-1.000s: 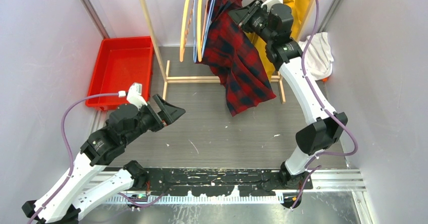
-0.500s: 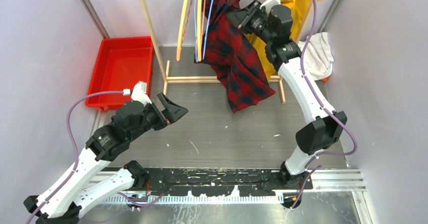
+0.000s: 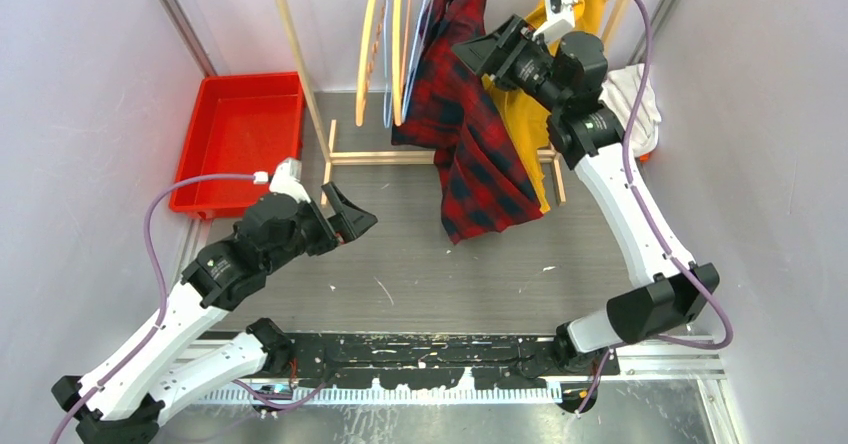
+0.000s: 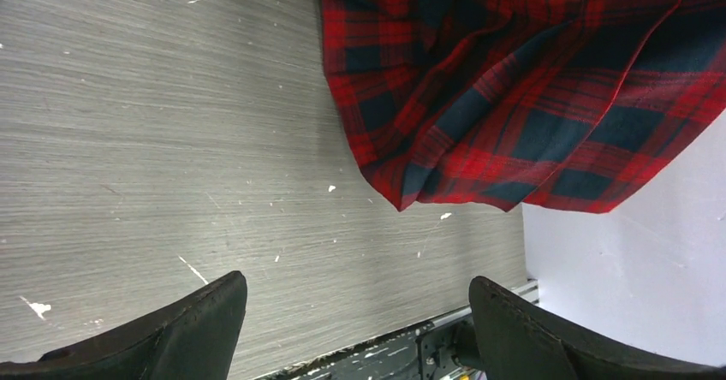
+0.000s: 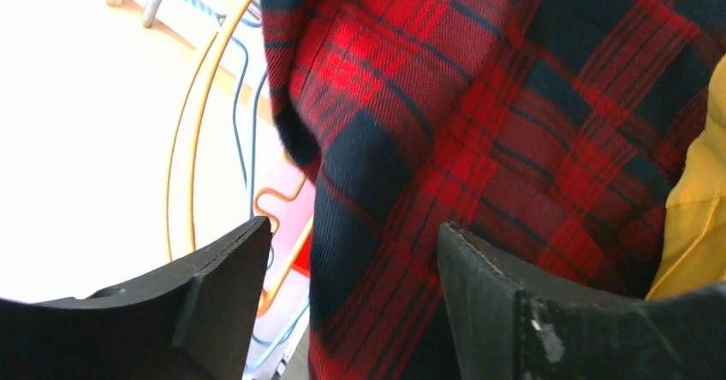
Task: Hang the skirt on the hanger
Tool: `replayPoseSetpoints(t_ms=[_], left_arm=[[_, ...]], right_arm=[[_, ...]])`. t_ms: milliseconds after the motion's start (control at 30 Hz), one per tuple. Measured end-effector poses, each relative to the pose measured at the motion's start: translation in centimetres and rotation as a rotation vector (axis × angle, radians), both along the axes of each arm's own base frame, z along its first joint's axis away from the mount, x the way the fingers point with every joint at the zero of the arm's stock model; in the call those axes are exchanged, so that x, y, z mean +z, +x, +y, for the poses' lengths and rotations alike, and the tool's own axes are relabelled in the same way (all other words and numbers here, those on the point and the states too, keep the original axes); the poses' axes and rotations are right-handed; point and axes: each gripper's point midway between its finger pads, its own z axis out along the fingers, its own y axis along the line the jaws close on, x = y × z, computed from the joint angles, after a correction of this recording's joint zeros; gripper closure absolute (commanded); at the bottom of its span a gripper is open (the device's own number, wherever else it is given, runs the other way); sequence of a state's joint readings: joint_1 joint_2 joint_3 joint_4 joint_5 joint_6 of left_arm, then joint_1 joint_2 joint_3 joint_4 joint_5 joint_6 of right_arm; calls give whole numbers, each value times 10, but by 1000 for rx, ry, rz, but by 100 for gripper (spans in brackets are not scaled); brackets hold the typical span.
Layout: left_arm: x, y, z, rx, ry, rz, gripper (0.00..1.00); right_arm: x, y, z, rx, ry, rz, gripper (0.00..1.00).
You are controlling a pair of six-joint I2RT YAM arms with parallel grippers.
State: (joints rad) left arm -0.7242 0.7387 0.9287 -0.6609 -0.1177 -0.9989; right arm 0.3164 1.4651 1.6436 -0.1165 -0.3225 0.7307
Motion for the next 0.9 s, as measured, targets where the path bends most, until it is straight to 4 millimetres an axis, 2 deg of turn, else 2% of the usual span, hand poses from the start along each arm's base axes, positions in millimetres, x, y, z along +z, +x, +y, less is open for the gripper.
replayPoseSetpoints(t_ms=[133, 167, 267, 467, 533, 633, 700, 833, 900], left_arm=[[1, 5, 3, 6, 39, -22, 0], [2, 7, 4, 8, 49, -31, 1], [7, 11, 9, 13, 89, -74, 0], [20, 21, 22, 32, 176, -175, 1], [24, 26, 28, 50, 217, -214, 1], [24, 38, 38, 81, 315, -252, 1], [26, 46, 44, 99, 380, -285, 1], [25, 64, 53, 124, 496, -338, 1], [23, 74, 64, 157, 535, -347, 1]], right_arm=[[1, -20, -7, 2, -28, -2, 1], [1, -27, -10, -2, -41, -5, 0], [5, -51, -23, -23, -89, -21, 0], [26, -106, -53, -79, -177, -118, 0], [26, -122, -62, -94, -210, -142, 0], [12, -131, -74, -130, -275, -139, 0], [-5, -133, -85, -172, -334, -119, 0], [-40, -126, -109, -278, -440, -56, 0], [-58, -119, -124, -338, -481, -6, 0]])
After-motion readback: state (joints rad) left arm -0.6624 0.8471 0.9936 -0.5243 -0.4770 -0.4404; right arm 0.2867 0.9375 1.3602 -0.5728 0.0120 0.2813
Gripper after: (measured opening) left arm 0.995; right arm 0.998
